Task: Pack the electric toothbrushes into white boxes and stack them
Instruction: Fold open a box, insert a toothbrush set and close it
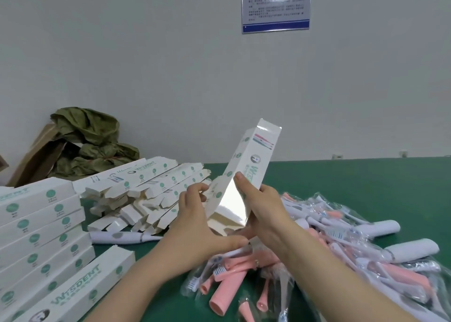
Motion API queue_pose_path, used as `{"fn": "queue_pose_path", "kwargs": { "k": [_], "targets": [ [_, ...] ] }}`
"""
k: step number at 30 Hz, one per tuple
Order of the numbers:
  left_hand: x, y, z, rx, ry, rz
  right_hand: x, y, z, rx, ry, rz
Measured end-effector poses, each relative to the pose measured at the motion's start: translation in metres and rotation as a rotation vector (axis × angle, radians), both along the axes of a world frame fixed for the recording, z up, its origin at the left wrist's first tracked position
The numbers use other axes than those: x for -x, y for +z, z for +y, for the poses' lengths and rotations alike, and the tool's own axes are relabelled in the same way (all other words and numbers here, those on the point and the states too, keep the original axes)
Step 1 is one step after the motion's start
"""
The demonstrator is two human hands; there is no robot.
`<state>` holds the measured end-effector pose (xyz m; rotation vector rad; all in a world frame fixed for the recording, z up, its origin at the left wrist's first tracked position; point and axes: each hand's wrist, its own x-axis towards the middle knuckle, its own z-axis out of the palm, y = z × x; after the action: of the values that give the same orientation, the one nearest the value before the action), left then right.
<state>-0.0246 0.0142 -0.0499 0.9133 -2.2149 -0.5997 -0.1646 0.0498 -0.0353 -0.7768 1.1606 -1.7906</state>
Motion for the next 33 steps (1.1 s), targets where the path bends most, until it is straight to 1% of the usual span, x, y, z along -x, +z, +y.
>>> {"fn": "queue_pose_path", "kwargs": {
  "k": [4,8,10,12,13,14,16,17,18,20,21,23,25,27,28,31,33],
  "targets": [
    [-0.002,-0.008,-0.001,0.141,0.051,0.114,0.003,0.001,-0.001,0.035,-0.009,-0.073],
    [0.002,-0.011,0.003,0.145,0.056,0.237,0.002,-0.001,-0.002,0.051,-0.025,-0.027],
    [0.003,-0.013,0.004,0.165,0.049,0.226,0.001,-0.001,-0.002,0.068,-0.026,-0.007],
    [0.003,-0.014,0.005,0.164,0.035,0.195,0.001,-0.001,0.0,0.076,-0.021,0.065],
    [0.003,-0.013,0.006,0.118,0.027,0.209,0.002,-0.001,0.002,0.068,-0.033,0.158],
    [0.003,-0.01,0.007,0.043,0.015,0.263,0.005,0.001,0.004,0.059,-0.053,0.345],
    [0.001,-0.001,0.006,-0.132,-0.035,0.479,0.012,0.007,0.011,0.042,-0.035,0.848],
    [-0.002,0.004,0.003,-0.225,-0.086,0.615,0.016,0.011,0.015,0.045,0.029,1.0],
    [-0.005,0.01,-0.001,-0.318,-0.155,0.748,0.02,0.016,0.017,0.055,0.128,1.039],
    [-0.014,0.022,-0.008,-0.466,-0.304,0.985,0.025,0.023,0.022,0.087,0.324,0.926],
    [-0.018,0.029,-0.01,-0.523,-0.357,1.058,0.025,0.024,0.022,0.103,0.399,0.859],
    [-0.023,0.041,-0.013,-0.565,-0.445,1.085,0.019,0.021,0.022,0.115,0.469,0.828],
    [-0.022,0.05,-0.012,-0.499,-0.478,1.019,0.01,0.014,0.019,0.089,0.452,0.909],
    [-0.017,0.06,-0.008,-0.405,-0.421,0.948,0.001,0.009,0.016,0.048,0.391,0.994],
    [-0.015,0.065,-0.007,-0.347,-0.362,0.925,0.0,0.008,0.014,0.046,0.331,1.016],
    [-0.013,0.077,-0.009,-0.131,-0.22,0.85,0.0,0.011,0.011,0.102,0.033,1.011],
    [-0.014,0.084,-0.008,0.005,-0.214,0.839,0.001,0.017,0.012,0.167,-0.085,0.948]
  ]
}}
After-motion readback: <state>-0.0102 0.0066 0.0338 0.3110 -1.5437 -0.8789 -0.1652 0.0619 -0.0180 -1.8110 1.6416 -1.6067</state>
